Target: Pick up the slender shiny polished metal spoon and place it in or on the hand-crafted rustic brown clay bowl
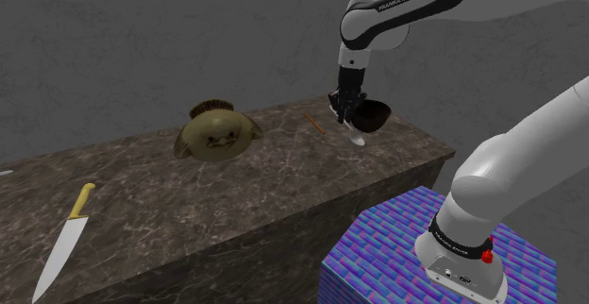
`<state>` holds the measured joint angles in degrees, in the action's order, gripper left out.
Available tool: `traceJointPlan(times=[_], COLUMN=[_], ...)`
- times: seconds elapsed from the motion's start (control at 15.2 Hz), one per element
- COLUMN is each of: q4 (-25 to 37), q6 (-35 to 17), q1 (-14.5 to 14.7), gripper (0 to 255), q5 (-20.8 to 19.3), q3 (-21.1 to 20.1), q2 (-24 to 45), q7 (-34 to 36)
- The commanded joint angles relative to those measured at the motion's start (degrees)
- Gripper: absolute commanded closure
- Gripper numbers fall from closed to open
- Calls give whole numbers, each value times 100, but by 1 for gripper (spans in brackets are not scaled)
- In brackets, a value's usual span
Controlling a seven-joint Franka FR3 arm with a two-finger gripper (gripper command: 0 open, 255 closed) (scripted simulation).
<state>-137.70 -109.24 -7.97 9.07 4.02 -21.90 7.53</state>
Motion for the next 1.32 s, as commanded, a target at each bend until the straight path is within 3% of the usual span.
traceJointPlan(times=[0.0,0.59,1.25], q4=[123,679,1896], q6=[169,843,1161], q1=[-3,-8,-497], gripper=[255,255,255], q5=[-13,-48,-369], q3=[0,0,913], q2=[-45,-171,914], q7=[27,136,-1158])
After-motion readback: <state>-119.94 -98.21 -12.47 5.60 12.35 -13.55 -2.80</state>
